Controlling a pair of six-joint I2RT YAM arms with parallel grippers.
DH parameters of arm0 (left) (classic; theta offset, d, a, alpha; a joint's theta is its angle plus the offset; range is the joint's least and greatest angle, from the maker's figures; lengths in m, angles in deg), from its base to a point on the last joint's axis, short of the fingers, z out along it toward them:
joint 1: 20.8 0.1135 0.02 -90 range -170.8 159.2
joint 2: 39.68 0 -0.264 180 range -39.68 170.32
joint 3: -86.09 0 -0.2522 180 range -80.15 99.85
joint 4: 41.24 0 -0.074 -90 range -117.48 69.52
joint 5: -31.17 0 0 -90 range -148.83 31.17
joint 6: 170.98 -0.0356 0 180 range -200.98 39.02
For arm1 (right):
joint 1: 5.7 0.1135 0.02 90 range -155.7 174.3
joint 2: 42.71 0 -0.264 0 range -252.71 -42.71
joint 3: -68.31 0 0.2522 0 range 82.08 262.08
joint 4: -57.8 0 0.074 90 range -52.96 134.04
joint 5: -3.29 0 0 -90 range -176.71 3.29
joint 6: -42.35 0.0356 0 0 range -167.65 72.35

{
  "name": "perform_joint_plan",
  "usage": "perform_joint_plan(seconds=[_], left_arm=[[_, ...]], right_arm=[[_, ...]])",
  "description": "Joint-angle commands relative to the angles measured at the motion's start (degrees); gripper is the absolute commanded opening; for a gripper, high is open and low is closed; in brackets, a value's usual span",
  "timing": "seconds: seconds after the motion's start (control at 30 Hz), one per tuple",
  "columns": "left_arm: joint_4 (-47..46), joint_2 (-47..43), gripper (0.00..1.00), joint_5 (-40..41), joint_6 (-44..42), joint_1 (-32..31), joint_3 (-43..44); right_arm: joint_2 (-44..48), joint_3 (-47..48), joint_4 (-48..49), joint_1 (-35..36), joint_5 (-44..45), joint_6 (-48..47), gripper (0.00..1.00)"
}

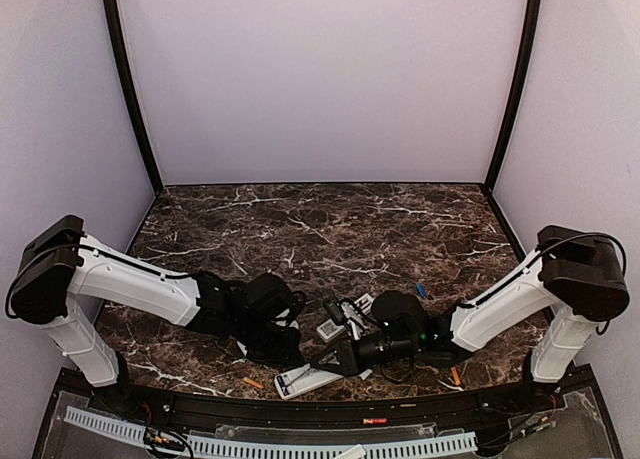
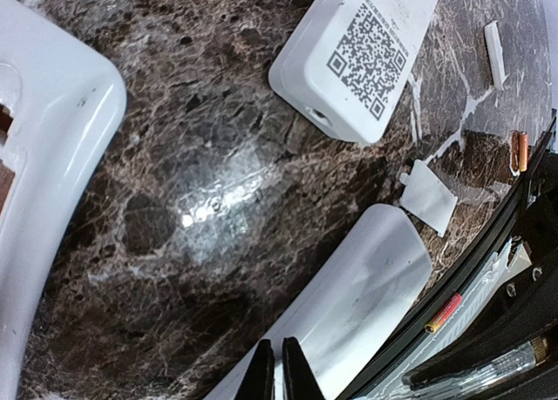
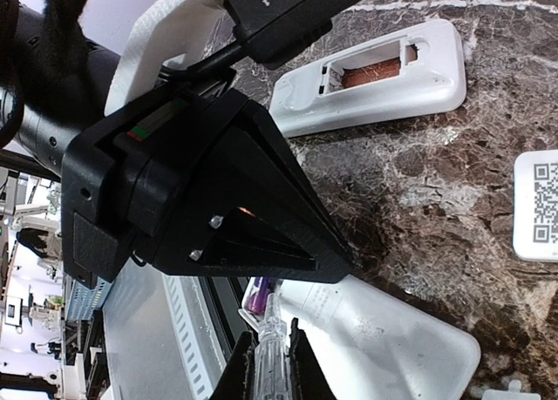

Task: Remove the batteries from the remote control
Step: Remove the battery from the remote control without the battery cover, then place the screwdriver at the center of the board.

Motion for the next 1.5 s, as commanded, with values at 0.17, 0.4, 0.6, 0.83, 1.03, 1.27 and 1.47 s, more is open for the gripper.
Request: perform_joint_plan(seconds=[0.17, 0.4, 0.6, 0.83, 1.03, 1.27, 1.47], left_arm=[[5.0, 1.5, 0.05, -1.9, 0.1, -0.7, -2.9], [4.6, 1.4, 0.05, -1.7, 0.1, -0.7, -3.1], [4.4, 0.9, 0.05, -1.5, 0.3, -0.7, -3.5], [4.5, 0.4, 0.08, -0.9, 0.1, -0.7, -3.4], [6.9, -1.5, 0.17, 1.6, -1.5, -0.7, -1.3], [12.4, -6.5, 0.36, 7.0, -4.8, 0.2, 3.3], [17.6, -13.3, 0.56, 8.3, -9.7, 5.3, 6.6]], right_arm=[[2.7, -2.8, 6.3, -0.4, -1.2, 2.1, 0.00], [2.7, -1.1, 5.0, -0.4, -3.3, 0.8, 0.00], [1.7, 0.2, 4.3, -0.4, -4.3, 0.2, 0.00], [4.9, 0.5, -0.4, -0.4, -2.1, -1.6, 0.00], [10.4, -0.4, -6.0, -0.4, 1.3, -3.2, 0.00], [23.9, -3.1, -20.3, -0.4, 11.2, -4.6, 0.00], [34.2, -2.3, -36.9, -4.1, 19.2, -5.4, 0.00]])
